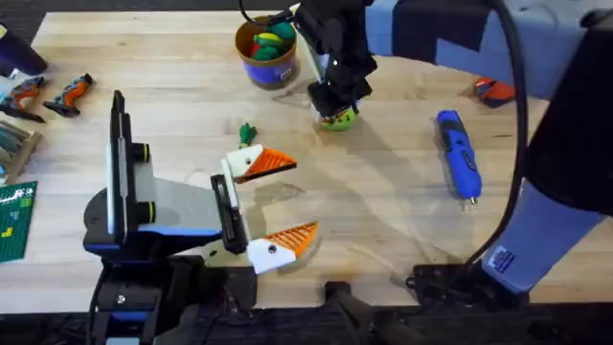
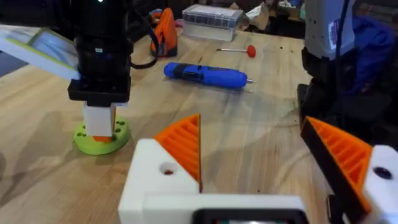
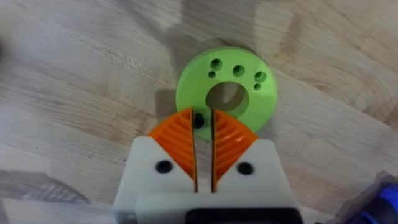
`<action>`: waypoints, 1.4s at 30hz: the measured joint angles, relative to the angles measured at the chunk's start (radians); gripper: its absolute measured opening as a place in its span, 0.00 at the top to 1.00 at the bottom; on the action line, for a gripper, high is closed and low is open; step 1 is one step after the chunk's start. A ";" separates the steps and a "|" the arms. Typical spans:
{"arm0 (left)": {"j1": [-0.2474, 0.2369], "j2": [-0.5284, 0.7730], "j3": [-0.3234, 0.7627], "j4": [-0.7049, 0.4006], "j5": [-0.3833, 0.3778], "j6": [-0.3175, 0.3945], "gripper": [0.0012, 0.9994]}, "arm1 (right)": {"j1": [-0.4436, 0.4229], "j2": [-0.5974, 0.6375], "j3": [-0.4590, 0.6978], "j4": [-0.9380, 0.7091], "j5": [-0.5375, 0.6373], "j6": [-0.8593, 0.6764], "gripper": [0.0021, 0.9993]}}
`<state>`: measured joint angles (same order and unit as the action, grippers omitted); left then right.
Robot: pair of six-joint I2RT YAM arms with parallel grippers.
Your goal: Pick up the gripper from the table and insert it into the empty holder that is missing its gripper. Then pick up a screw, insert it into the mounting hole, and use the screwdriver to tighten it. Finally, clean up the table by picking up the vegetable and placing it into the bucket.
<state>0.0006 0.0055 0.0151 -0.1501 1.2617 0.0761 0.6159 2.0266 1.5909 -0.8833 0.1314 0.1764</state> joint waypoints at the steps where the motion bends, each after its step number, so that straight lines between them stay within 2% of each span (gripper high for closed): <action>1: 0.000 0.000 0.000 0.000 0.000 0.000 0.01 | 0.000 0.000 0.000 0.000 0.000 0.000 0.86; 3: 0.000 0.000 0.000 0.000 0.000 0.000 0.01 | 0.000 0.000 0.000 0.000 0.000 0.000 0.87; 8: 0.000 0.000 0.000 0.000 0.000 0.000 0.01 | 0.000 0.000 0.000 0.000 -0.001 0.003 0.99; 24: 0.000 0.000 0.000 0.000 0.000 0.000 0.01 | 0.000 0.000 0.017 -0.026 0.000 0.001 0.99; 29: 0.000 0.000 0.000 0.000 0.000 0.000 0.01 | 0.000 -0.013 0.107 -0.125 0.000 -0.027 1.00; 36: 0.000 0.000 0.000 0.000 0.000 0.000 0.01 | 0.000 -0.107 0.288 -0.252 0.002 -0.068 1.00; 42: 0.000 0.000 0.000 0.000 0.000 0.000 0.01 | 0.000 -0.189 0.341 -0.285 0.002 -0.081 1.00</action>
<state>0.0006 0.0053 0.0151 -0.1501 1.2617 0.0763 0.6163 1.8379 1.9324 -1.1678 0.1332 0.0950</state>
